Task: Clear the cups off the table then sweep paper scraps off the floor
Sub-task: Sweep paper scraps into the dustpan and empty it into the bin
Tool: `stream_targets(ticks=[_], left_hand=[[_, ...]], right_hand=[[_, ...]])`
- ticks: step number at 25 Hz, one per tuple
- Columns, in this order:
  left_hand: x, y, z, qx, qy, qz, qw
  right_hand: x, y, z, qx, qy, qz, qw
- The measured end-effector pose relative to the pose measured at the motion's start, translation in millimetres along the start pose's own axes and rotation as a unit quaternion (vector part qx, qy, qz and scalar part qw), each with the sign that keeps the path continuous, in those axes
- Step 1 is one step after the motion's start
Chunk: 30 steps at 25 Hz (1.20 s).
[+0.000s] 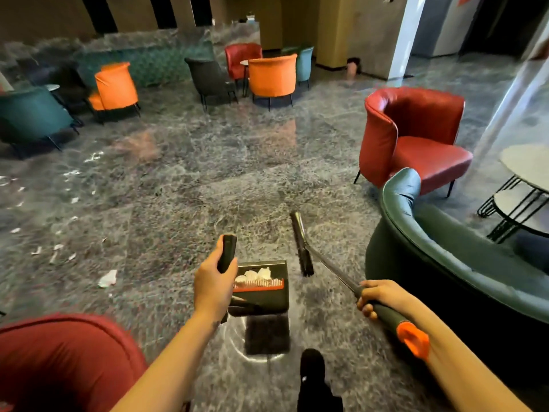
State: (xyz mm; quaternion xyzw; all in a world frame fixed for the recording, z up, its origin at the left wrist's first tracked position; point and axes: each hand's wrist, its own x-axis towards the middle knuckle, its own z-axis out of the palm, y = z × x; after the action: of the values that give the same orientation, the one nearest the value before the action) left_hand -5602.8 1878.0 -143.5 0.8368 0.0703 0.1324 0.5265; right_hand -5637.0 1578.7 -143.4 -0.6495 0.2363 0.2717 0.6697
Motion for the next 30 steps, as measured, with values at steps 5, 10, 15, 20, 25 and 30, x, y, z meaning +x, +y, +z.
stream_targets(ticks=[5, 10, 15, 20, 25, 30], left_hand=[[209, -6, 83, 0.034, -0.015, -0.001, 0.999], [414, 26, 155, 0.026, -0.024, -0.01, 0.999], [638, 19, 252, -0.005, -0.048, -0.012, 0.999], [873, 29, 350, -0.019, -0.101, 0.014, 0.995], [1088, 54, 454, -0.006, -0.126, 0.037, 0.991], [1295, 54, 594, -0.035, -0.137, 0.035, 0.989]], right_hand=[[178, -145, -30, 0.007, -0.015, 0.029, 0.999], [320, -315, -53, 0.043, -0.025, 0.036, 0.998], [496, -458, -80, 0.06, 0.003, 0.026, 0.998], [656, -613, -116, 0.066, 0.027, 0.024, 0.997], [794, -762, -159, 0.063, 0.054, 0.001, 0.997], [979, -887, -229, 0.046, 0.072, -0.024, 0.996]])
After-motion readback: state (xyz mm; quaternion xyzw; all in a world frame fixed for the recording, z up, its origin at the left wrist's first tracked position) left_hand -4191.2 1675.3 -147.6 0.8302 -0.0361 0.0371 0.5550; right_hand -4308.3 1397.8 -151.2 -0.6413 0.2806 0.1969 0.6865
